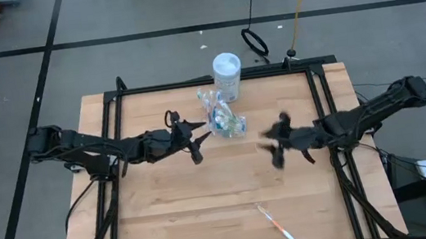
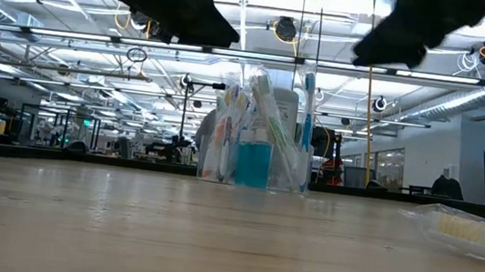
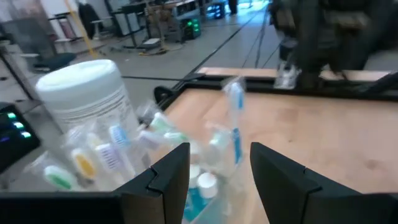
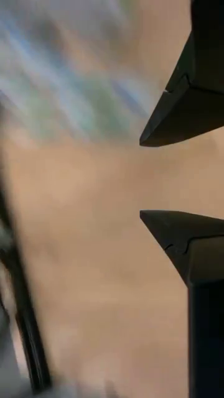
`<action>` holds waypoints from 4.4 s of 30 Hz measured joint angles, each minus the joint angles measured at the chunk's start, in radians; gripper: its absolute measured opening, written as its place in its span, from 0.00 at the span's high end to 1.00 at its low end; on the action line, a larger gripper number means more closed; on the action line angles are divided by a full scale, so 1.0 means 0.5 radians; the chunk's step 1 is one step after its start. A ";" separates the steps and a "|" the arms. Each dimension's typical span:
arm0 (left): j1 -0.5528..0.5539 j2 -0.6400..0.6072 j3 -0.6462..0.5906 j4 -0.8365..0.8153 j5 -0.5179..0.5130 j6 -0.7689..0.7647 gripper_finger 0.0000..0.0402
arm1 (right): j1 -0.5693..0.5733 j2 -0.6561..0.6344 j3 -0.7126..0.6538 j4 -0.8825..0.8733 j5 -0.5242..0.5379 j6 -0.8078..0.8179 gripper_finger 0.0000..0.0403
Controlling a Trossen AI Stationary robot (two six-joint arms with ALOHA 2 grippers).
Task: Pick & Place toothbrushing station
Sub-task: Put the orange toothbrush into the transparent organizer, then return to Home Position
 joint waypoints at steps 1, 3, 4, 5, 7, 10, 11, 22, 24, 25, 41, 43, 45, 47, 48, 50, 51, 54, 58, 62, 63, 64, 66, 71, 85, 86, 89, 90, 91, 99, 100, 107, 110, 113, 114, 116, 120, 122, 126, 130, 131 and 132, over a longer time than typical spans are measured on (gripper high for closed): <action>0.000 -0.001 0.000 0.008 0.027 -0.012 0.56 | 0.028 0.004 0.000 -0.062 -0.195 0.178 0.58; -0.002 -0.001 0.000 0.014 0.043 -0.058 0.56 | 0.087 0.039 -0.035 -0.065 -0.532 0.481 0.58; -0.001 -0.001 0.000 0.010 0.044 -0.087 0.56 | 0.119 0.064 -0.068 -0.024 -0.666 0.615 0.58; 0.000 -0.001 0.000 0.010 0.044 -0.120 0.56 | 0.155 0.092 -0.106 0.015 -0.793 0.742 0.58; 0.000 -0.001 0.000 0.005 0.044 -0.183 0.56 | 0.225 0.166 -0.171 0.095 -0.977 0.986 0.58; -0.009 -0.001 0.000 -0.003 0.044 -0.278 0.56 | 0.341 0.321 -0.221 0.117 -1.069 1.169 0.58; -0.013 -0.001 0.000 0.000 0.044 -0.299 0.56 | 0.381 0.391 -0.229 0.104 -1.088 1.181 0.58; -0.117 -0.001 0.000 -0.010 0.048 -0.412 0.56 | 0.656 1.098 -0.227 0.968 -1.186 1.411 0.58; -0.140 -0.001 0.000 -0.010 0.048 -0.416 0.56 | 0.666 1.206 -0.227 1.050 -1.177 1.416 0.58; -0.150 -0.001 0.000 -0.011 0.048 -0.419 0.56 | 0.667 1.249 -0.229 1.105 -1.152 1.410 0.58; -0.330 -0.001 0.000 -0.011 0.035 -0.389 0.56 | 0.736 1.557 -0.167 1.330 -0.811 1.061 0.94; -0.336 -0.001 0.000 -0.010 0.034 -0.374 0.56 | 0.718 1.520 -0.168 1.330 -0.781 1.059 0.98; -0.339 -0.001 0.000 -0.010 0.033 -0.358 0.56 | 0.685 1.455 -0.178 1.310 -0.779 1.054 0.97; -0.339 -0.001 0.000 -0.009 0.033 -0.360 0.56 | 0.636 1.378 -0.182 1.315 -0.762 0.970 0.98; -0.339 -0.001 0.000 -0.007 0.033 -0.367 0.56 | 0.615 1.324 -0.181 1.333 -0.722 0.900 0.98; -0.339 -0.001 0.000 -0.006 0.033 -0.368 0.56 | 0.559 1.212 -0.178 1.361 -0.598 0.733 1.00; -0.339 -0.001 0.000 -0.006 0.033 -0.368 0.56 | 0.529 1.152 -0.175 1.363 -0.525 0.640 0.99; -0.339 -0.001 0.000 0.012 0.033 -0.368 0.56 | 0.427 0.984 -0.175 1.373 -0.348 0.347 1.00; -0.338 -0.001 0.000 0.033 0.033 -0.351 0.56 | 0.287 0.753 -0.175 1.463 -0.197 -0.066 1.00; -0.329 -0.001 0.000 0.113 0.033 -0.233 0.56 | 0.147 0.557 -0.175 1.572 -0.180 -0.394 1.00; -0.326 -0.001 0.000 0.134 0.034 -0.178 0.56 | 0.112 0.516 -0.175 1.613 -0.177 -0.459 1.00; -0.323 -0.002 0.000 0.153 0.034 -0.127 0.56 | 0.082 0.479 -0.175 1.649 -0.175 -0.525 1.00; -0.317 -0.004 0.000 0.191 0.034 -0.039 0.56 | 0.025 0.428 -0.175 1.709 -0.174 -0.657 1.00; -0.314 -0.005 0.000 0.273 0.034 0.060 0.56 | -0.083 0.428 -0.175 1.842 -0.101 -0.875 1.00; -0.314 -0.005 0.000 0.268 0.034 0.055 0.56 | -0.446 0.968 -0.581 3.434 0.100 -1.245 1.00; -0.313 -0.005 0.000 0.271 0.034 0.055 0.56 | -0.493 1.012 -0.575 3.473 0.050 -1.246 1.00; -0.309 -0.005 0.000 0.271 0.034 0.055 0.56 | -0.589 1.141 -0.541 3.464 -0.035 -1.265 1.00; -0.308 -0.005 0.000 0.270 0.033 0.055 0.56 | -0.610 1.176 -0.539 3.462 -0.017 -1.292 1.00; -0.307 -0.005 0.000 0.270 0.033 0.058 0.56 | -0.626 1.210 -0.539 3.464 0.023 -1.314 1.00; -0.307 -0.005 0.000 0.261 0.033 0.064 0.56 | -0.581 1.374 -0.543 3.418 0.193 -1.243 1.00; -0.307 -0.005 0.000 0.261 0.033 0.064 0.56 | -0.565 1.381 -0.543 3.400 0.293 -1.237 1.00; -0.307 -0.005 0.000 0.261 0.033 0.064 0.56 | -0.445 1.411 -0.543 3.170 0.590 -1.129 1.00; -0.307 -0.005 0.000 0.261 0.032 0.064 0.56 | -0.433 1.413 -0.543 3.097 0.593 -1.120 1.00; -0.307 -0.005 0.000 0.261 0.032 0.064 0.56 | -0.420 1.411 -0.543 3.105 0.595 -1.119 0.99; -0.307 -0.005 0.000 0.261 0.032 0.064 0.56 | -0.420 1.411 -0.543 3.104 0.595 -1.119 0.98; -0.307 -0.005 0.000 0.261 0.032 0.062 0.56 | -0.421 1.404 -0.543 3.103 0.599 -1.119 0.96; -0.307 -0.005 0.000 0.261 0.032 0.056 0.56 | -0.394 1.373 -0.543 3.089 0.601 -1.127 0.88; -0.307 -0.005 0.000 0.261 0.032 0.055 0.56 | -0.376 1.344 -0.543 3.071 0.601 -1.127 0.82; -0.307 -0.005 0.000 0.259 0.031 0.055 0.56 | -0.309 1.287 -0.543 3.054 0.748 -1.178 0.70; -0.314 -0.005 0.000 0.236 0.031 0.058 0.56 | -0.192 1.183 -0.543 2.972 1.016 -1.443 0.60; -0.317 -0.005 0.000 0.228 0.031 0.061 0.56 | -0.156 1.144 -0.544 2.929 1.035 -1.490 0.58; -0.323 -0.014 0.000 0.218 0.031 0.061 0.56 | -0.116 1.097 -0.544 2.873 1.041 -1.515 0.57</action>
